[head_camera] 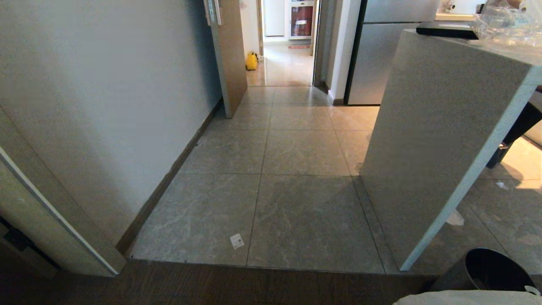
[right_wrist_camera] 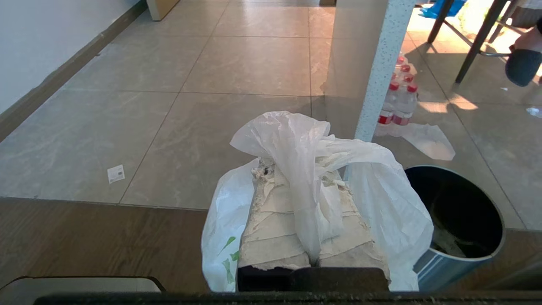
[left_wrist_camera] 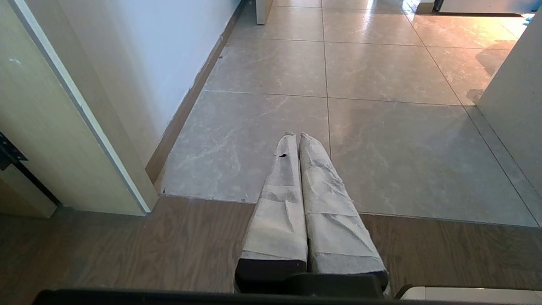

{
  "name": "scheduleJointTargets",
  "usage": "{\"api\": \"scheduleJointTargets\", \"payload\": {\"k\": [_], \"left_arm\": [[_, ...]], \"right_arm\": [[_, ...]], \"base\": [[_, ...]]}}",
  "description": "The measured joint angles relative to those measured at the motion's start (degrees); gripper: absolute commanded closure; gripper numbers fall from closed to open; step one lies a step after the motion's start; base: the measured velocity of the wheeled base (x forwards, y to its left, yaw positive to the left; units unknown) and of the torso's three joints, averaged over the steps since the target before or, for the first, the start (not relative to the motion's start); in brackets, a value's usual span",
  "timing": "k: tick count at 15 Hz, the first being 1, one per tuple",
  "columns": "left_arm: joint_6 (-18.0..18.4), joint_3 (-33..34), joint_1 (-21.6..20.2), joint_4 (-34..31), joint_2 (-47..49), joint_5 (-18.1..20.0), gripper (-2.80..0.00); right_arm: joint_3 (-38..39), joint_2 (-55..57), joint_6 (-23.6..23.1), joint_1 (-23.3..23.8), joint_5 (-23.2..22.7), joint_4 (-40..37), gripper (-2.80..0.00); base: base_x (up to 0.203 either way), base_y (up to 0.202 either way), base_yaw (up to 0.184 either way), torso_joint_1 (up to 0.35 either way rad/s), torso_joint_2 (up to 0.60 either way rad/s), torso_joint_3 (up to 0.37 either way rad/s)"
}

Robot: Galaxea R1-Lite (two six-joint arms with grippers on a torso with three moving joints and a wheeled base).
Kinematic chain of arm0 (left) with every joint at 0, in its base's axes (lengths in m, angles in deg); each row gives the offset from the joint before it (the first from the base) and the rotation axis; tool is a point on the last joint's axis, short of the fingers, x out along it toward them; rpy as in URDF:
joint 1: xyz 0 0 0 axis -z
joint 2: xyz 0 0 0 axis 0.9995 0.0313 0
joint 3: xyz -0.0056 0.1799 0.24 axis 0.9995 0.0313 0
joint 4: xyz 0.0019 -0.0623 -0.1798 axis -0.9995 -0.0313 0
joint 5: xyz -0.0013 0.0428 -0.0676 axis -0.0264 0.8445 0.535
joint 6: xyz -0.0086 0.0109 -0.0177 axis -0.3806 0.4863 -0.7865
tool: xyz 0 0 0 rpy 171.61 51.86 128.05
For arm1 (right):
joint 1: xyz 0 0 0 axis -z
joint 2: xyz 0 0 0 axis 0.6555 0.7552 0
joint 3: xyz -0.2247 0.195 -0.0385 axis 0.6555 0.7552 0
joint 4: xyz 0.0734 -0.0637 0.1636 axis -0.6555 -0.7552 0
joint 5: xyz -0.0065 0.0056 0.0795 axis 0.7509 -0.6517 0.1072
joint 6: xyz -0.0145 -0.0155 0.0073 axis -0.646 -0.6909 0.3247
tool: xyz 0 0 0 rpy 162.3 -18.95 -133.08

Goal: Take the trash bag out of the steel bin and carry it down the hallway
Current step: Put the trash bag at the door

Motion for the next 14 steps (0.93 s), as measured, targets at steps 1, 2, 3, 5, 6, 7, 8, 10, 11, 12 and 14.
{"api": "scheduleJointTargets", "payload": {"k": [1,2,3,5,6,7,8,10,11,12,14], "left_arm": [[0.0,0.0,0.0,0.0,0.0,0.0,0.00],[0.0,0.0,0.0,0.0,0.0,0.0,0.00],[0.0,0.0,0.0,0.0,0.0,0.0,0.00],[0.0,0.0,0.0,0.0,0.0,0.0,0.00],[0.0,0.0,0.0,0.0,0.0,0.0,0.00],[0.0,0.0,0.0,0.0,0.0,0.0,0.00],[0.0,0.0,0.0,-0.1,0.0,0.0,0.00],[0.0,0.0,0.0,0.0,0.0,0.0,0.00],[0.0,0.0,0.0,0.0,0.0,0.0,0.00],[0.0,0.0,0.0,0.0,0.0,0.0,0.00],[0.0,0.0,0.0,0.0,0.0,0.0,0.00]], "right_arm": [[0.0,0.0,0.1,0.0,0.0,-0.1,0.00],[0.0,0.0,0.1,0.0,0.0,-0.1,0.00],[0.0,0.0,0.0,0.0,0.0,0.0,0.00],[0.0,0.1,0.6,0.0,0.0,0.0,0.00],[0.0,0.1,0.7,0.0,0.0,0.0,0.00],[0.1,0.1,0.7,0.0,0.0,0.0,0.00],[0.1,0.1,0.7,0.0,0.0,0.0,0.00],[0.1,0.1,0.7,0.0,0.0,0.0,0.00],[0.1,0.1,0.7,0.0,0.0,-0.1,0.00],[0.1,0.1,0.7,0.0,0.1,-0.1,0.00],[0.1,0.1,0.7,0.0,0.1,0.0,0.00]], "base": [[0.000,0.000,0.000,0.000,0.00,0.000],[0.000,0.000,0.000,0.000,0.00,0.000],[0.000,0.000,0.000,0.000,0.00,0.000],[0.000,0.000,0.000,0.000,0.00,0.000],[0.000,0.000,0.000,0.000,0.00,0.000],[0.000,0.000,0.000,0.000,0.00,0.000],[0.000,0.000,0.000,0.000,0.00,0.000],[0.000,0.000,0.000,0.000,0.00,0.000],[0.000,0.000,0.000,0.000,0.00,0.000],[0.000,0.000,0.000,0.000,0.00,0.000],[0.000,0.000,0.000,0.000,0.00,0.000]]}}
